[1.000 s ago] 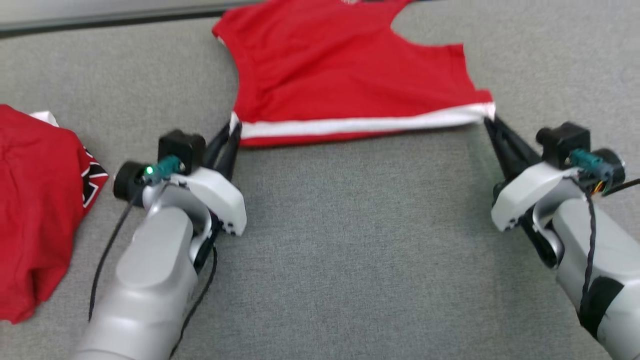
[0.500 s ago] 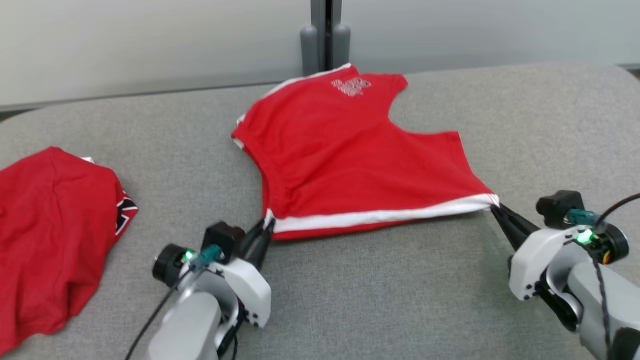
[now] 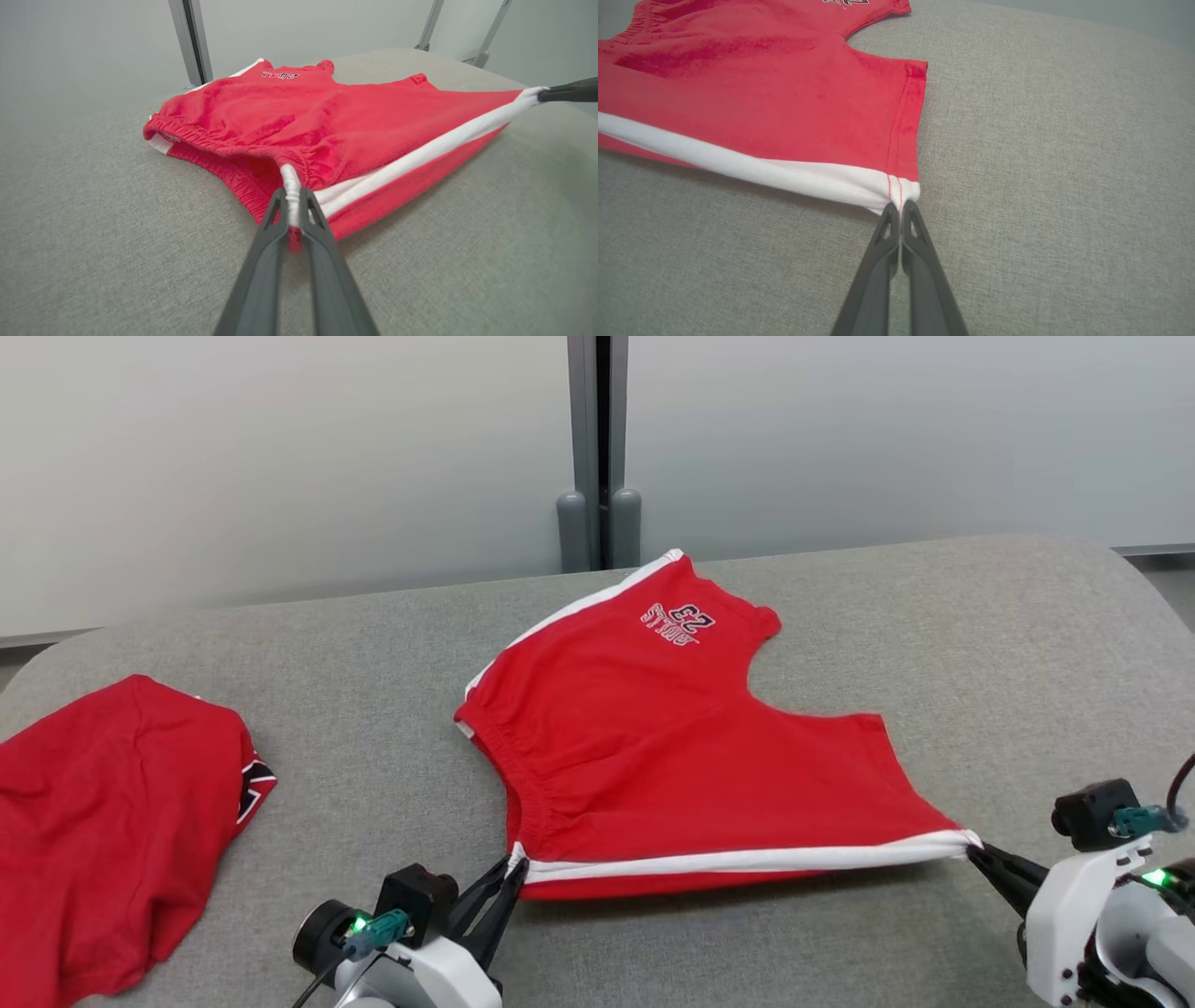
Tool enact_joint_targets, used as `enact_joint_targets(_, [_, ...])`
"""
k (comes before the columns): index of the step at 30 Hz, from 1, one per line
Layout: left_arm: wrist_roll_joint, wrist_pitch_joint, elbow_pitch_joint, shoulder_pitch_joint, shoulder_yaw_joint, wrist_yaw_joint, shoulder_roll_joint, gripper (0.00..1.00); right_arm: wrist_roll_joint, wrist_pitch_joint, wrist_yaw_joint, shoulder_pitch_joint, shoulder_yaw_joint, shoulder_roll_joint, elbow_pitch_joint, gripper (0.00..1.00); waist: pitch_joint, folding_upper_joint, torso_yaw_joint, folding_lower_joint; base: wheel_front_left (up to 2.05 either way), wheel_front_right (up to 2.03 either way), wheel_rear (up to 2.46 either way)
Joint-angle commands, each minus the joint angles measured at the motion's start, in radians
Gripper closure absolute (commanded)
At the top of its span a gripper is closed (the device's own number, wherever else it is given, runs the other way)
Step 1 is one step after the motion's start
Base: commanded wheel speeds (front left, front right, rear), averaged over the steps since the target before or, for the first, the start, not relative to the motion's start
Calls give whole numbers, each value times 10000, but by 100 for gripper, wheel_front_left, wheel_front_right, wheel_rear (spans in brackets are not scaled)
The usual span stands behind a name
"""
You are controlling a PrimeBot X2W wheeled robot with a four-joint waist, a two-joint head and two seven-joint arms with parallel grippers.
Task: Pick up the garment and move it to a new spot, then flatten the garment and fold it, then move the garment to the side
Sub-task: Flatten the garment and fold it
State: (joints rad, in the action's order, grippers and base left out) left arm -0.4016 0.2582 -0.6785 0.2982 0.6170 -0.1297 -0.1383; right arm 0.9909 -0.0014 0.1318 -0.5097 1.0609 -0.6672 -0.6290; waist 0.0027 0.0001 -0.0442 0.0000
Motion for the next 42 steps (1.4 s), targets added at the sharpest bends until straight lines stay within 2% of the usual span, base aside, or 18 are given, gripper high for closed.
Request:
enact_joint_targets(1, [-98, -64, 230, -243, 48, -5, -234, 100, 229, 159, -22, 287, 72, -367, 268, 100, -97, -1, -49, 0, 0, 0, 0])
enact_joint_targets(13, [-281, -758, 2507, -2141, 640, 140, -1143, 100, 1634, 1458, -22, 1388, 258, -2336, 2985, 100, -317, -1, -370, 0, 0, 0, 0])
enact_joint_targets(17, [-453, -1069, 3450, -2604, 597, 374, -1339, 100, 1902, 1594, -21, 1549, -92, -2915, 3775, 100, -292, -1, -381, 0, 0, 0, 0])
enact_joint_targets(21, [-609, -1406, 4233, -2646, 452, 562, -1511, 100, 1692, 1764, -22, 1231, -478, -3330, 4203, 100, -207, -1, -223, 0, 0, 0, 0])
enact_joint_targets(28, [-661, -1684, 5038, -2131, 324, 733, -1433, 100, 973, 2158, -21, 157, -1086, -3335, 4436, 100, 110, -1, 213, 0, 0, 0, 0])
enact_joint_targets(36, [-643, -1778, 5226, -768, 225, 680, -902, 100, 398, 2853, -21, -1641, -1867, -2694, 3941, 100, 1229, -1, 996, 0, 0, 0, 0])
enact_joint_targets(42, [-719, -1600, 4746, 430, 149, 540, -400, 100, -173, 3408, -21, -3211, -1904, -2204, 3188, 100, 2210, -1, 1507, 0, 0, 0, 0])
